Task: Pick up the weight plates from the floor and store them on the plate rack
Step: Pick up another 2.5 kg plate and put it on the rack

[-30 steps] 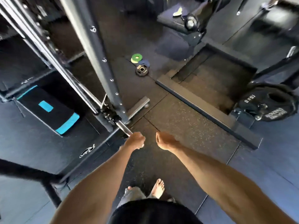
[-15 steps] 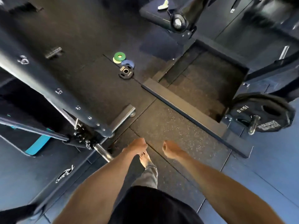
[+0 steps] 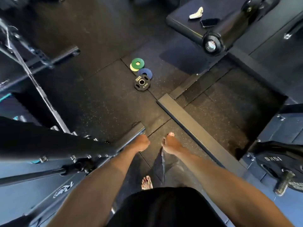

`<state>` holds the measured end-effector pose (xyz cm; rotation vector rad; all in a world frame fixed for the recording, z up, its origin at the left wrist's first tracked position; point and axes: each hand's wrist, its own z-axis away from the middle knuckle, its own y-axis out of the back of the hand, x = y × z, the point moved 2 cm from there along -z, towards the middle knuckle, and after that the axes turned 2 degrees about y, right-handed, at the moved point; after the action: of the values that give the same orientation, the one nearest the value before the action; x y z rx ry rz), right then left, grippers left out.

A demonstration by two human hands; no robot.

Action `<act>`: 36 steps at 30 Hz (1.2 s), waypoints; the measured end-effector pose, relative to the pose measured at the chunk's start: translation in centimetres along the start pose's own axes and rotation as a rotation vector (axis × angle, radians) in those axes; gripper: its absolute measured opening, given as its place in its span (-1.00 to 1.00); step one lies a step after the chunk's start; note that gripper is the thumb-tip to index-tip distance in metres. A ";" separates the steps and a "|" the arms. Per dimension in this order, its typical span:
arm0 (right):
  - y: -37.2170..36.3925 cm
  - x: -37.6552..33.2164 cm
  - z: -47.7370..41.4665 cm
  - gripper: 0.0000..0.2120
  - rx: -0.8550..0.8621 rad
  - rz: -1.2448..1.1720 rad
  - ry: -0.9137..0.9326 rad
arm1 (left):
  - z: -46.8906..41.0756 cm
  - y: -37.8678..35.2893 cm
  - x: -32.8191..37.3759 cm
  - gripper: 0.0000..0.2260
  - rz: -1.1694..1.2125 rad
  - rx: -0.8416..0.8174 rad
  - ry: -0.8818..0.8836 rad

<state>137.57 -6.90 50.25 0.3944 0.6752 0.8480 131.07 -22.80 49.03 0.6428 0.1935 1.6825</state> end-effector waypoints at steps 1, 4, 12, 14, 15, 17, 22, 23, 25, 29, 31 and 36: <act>1.4 0.0 -1.9 -0.75 -0.020 0.011 0.002 | -1.3 1.2 0.6 -0.68 0.013 0.001 0.010; 5.6 0.1 -7.7 -0.79 -0.034 0.064 0.033 | -4.2 5.6 3.0 -0.67 0.028 0.057 0.053; 17.9 -3.7 -18.6 -0.69 -0.106 0.122 0.091 | -12.0 16.2 9.9 -0.75 0.237 0.144 0.086; 20.9 -5.2 -20.8 -0.69 -0.116 0.153 0.120 | -14.0 18.8 11.6 -0.74 0.248 0.142 0.083; 22.1 -5.6 -22.1 -0.68 -0.131 0.158 0.132 | -15.2 20.0 12.3 -0.73 0.258 0.140 0.088; 24.0 -6.3 -24.8 -0.67 -0.150 0.162 0.150 | -17.3 22.0 13.4 -0.69 0.291 0.138 0.103; 28.5 -8.3 -32.5 -0.69 -0.184 0.265 0.138 | -24.3 27.0 13.4 -0.63 0.397 0.103 0.168; 29.5 -9.1 -33.7 -0.72 -0.196 0.288 0.133 | -25.6 28.1 13.4 -0.62 0.423 0.102 0.167; 31.3 -10.4 -36.3 -0.79 -0.205 0.291 0.105 | -27.9 30.5 13.5 -0.65 0.453 0.124 0.169; 34.4 -13.6 -42.1 -0.78 -0.221 0.274 0.100 | -31.9 35.3 13.9 -0.72 0.475 0.122 0.180; 35.8 -15.4 -44.7 -0.80 -0.216 0.252 0.108 | -33.5 37.5 14.2 -0.74 0.487 0.100 0.193; 38.6 -17.8 -51.3 -0.81 -0.202 0.246 0.111 | -38.3 41.2 14.2 -0.75 0.508 0.058 0.190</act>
<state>72.65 5.43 41.85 0.2524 0.6441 1.1683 75.03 -10.05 40.87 0.6058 0.2279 2.2372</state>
